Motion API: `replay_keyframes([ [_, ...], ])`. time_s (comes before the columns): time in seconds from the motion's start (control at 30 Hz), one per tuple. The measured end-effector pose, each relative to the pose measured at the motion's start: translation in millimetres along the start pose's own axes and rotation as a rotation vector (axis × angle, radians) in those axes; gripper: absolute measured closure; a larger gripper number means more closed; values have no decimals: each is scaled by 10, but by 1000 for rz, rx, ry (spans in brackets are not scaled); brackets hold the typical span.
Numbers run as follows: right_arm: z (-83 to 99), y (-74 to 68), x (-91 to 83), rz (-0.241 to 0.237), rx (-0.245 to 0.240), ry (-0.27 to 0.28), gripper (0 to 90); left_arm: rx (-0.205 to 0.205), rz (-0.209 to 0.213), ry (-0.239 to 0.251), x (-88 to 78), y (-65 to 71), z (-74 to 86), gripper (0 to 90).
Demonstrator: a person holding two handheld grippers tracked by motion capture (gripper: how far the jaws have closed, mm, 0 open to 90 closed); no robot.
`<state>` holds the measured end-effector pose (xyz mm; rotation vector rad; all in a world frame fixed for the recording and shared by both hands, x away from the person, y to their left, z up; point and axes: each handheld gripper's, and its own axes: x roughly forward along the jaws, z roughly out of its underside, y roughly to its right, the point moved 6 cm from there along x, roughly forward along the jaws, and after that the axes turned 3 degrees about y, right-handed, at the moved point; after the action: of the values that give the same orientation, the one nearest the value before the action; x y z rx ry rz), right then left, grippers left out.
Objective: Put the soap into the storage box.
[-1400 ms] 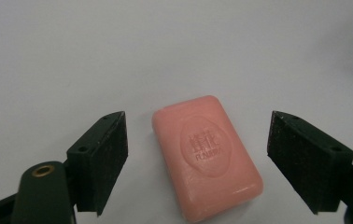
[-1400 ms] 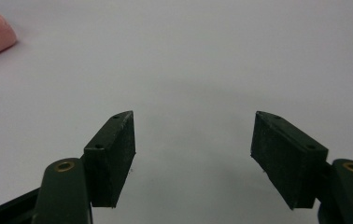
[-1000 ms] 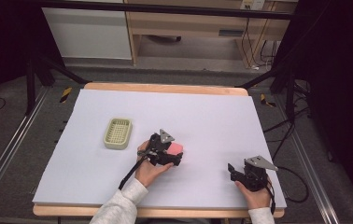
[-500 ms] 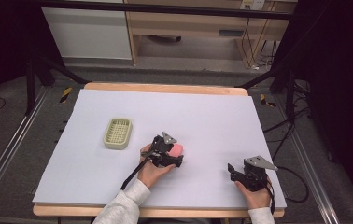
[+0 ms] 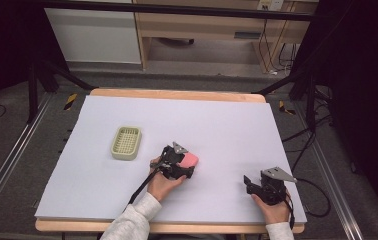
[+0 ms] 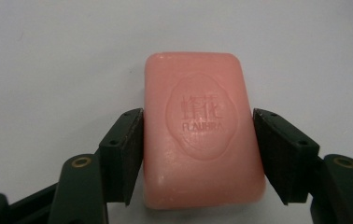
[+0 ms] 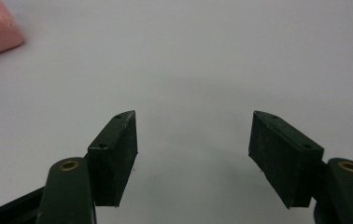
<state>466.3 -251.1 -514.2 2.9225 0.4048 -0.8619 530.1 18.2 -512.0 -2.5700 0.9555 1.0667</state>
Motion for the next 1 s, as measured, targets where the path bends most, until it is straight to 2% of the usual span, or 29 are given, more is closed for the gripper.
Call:
replay_keyframes([
  [0.23, -1, 0, -3, -2, 1, 0, 326, 19, -11, 6, -17, -8, -5, 371],
  [0.5, 0, 2, -4, -1, 0, 0, 326, 56, 16, -22, -100, -10, 47, 372],
  [0.67, 2, -2, 2, 2, -4, -2, 324, 74, 13, -27, -104, -2, 58, 369],
  [0.73, 2, -2, 0, 0, -3, -1, 323, 67, 13, -23, -105, -3, 52, 367],
  [0.8, 4, 8, 4, 2, -10, -2, 322, 58, 15, -20, -101, -20, 20, 314],
  [1.0, 4, 7, 3, -2, -9, -3, 322, 70, 15, -40, -48, -16, -24, 301],
])
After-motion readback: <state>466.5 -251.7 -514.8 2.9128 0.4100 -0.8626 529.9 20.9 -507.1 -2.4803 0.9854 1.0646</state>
